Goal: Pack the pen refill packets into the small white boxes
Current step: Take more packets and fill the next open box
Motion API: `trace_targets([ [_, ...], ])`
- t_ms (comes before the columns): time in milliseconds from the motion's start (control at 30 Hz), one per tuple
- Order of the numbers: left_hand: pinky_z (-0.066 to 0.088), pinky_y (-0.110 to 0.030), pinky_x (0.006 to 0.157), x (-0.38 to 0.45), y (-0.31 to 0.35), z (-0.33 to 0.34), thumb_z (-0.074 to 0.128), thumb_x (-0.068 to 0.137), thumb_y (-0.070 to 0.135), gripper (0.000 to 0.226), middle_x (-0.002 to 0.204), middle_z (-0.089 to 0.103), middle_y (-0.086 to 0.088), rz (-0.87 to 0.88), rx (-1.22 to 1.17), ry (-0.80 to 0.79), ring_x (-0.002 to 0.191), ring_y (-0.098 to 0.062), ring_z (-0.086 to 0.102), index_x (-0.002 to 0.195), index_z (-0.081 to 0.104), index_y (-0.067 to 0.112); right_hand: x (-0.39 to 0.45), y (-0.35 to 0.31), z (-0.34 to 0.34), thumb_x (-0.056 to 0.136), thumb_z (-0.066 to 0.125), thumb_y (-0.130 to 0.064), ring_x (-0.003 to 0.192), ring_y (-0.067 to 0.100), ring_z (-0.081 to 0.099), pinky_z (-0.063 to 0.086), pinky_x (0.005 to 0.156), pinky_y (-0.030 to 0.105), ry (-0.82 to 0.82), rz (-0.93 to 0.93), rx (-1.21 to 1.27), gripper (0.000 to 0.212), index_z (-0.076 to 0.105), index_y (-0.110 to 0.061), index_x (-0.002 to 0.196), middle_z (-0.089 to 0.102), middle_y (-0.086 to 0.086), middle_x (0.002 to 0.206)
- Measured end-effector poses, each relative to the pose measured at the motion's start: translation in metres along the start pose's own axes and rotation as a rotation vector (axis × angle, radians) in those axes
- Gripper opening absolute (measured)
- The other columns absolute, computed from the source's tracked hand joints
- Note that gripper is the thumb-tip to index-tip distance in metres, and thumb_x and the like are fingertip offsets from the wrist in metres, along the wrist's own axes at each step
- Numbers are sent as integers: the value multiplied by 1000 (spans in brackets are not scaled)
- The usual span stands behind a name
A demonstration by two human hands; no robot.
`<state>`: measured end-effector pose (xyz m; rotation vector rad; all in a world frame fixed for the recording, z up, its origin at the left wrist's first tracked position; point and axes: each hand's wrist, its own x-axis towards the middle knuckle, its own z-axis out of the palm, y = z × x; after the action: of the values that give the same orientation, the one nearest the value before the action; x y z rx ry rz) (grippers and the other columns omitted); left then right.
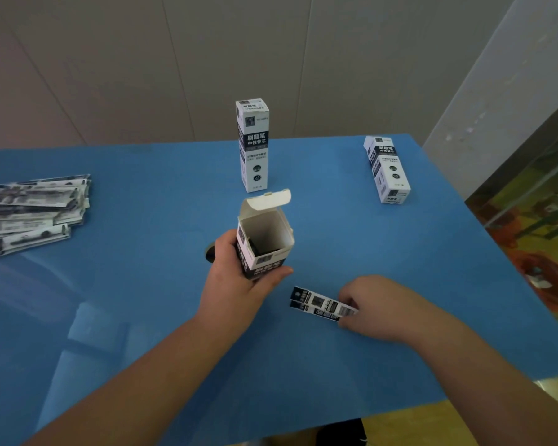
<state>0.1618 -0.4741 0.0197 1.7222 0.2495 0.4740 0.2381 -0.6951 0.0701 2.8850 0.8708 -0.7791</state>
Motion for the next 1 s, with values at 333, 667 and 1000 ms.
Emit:
trace_targets([
  [333,62,-53,78,0,-3,-1,83,54,80,67,102,66,19,-10,-9,9,94,-16,72,107,42,68,-13,12,-35,84,76,-21,58,7,67,52,54,19,102,-14,824,11,70,-20,76,76,2,74],
  [667,62,-51,76,2,-3,0,84,55,77,66,102,65,17,20,26,11,91,-13,71,106,42,71,-42,-6,-69,63,83,-39,81,18,76,58,62,21,204,-197,1367,30,82,-19,85,79,9,88],
  [1000,56,-32,77,-2,5,2,79,63,76,65,115,59,38,94,94,-2,100,8,66,113,37,73,-58,-34,-104,75,84,-38,80,17,76,58,63,20,615,-432,1480,21,81,-19,84,79,5,85],
])
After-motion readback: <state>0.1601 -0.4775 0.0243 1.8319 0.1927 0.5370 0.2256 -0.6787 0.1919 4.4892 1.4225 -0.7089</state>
